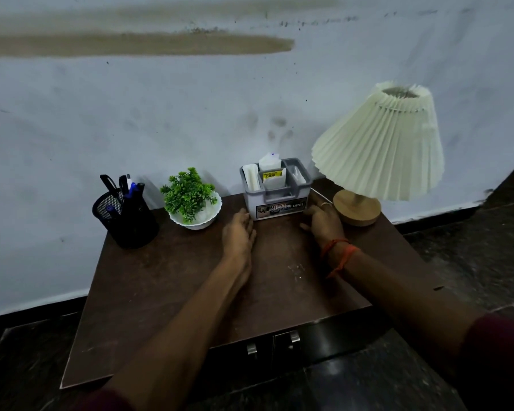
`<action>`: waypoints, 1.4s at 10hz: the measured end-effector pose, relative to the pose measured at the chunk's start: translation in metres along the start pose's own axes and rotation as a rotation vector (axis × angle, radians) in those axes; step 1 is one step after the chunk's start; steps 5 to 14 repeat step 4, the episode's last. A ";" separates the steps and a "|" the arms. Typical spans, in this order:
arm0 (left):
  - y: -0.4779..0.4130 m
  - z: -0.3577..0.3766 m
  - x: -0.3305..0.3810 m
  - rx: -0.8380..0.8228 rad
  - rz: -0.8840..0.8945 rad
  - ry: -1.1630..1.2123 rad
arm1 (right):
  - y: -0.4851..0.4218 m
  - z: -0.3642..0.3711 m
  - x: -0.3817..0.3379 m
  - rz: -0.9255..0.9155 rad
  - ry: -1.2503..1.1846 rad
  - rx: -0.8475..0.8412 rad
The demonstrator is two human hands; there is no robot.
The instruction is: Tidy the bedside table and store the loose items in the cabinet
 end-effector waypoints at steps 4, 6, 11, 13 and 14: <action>0.069 -0.038 -0.016 0.024 -0.079 0.052 | 0.071 -0.011 0.037 -0.204 0.238 -0.036; 0.069 -0.038 -0.016 0.024 -0.079 0.052 | 0.071 -0.011 0.037 -0.204 0.238 -0.036; 0.069 -0.038 -0.016 0.024 -0.079 0.052 | 0.071 -0.011 0.037 -0.204 0.238 -0.036; 0.069 -0.038 -0.016 0.024 -0.079 0.052 | 0.071 -0.011 0.037 -0.204 0.238 -0.036; 0.069 -0.038 -0.016 0.024 -0.079 0.052 | 0.071 -0.011 0.037 -0.204 0.238 -0.036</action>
Point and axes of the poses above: each hand's wrist, its own y-axis away from the middle knuckle, its own z-axis out of the palm, x = y × z, the point moved 6 cm from there along -y, towards the middle knuckle
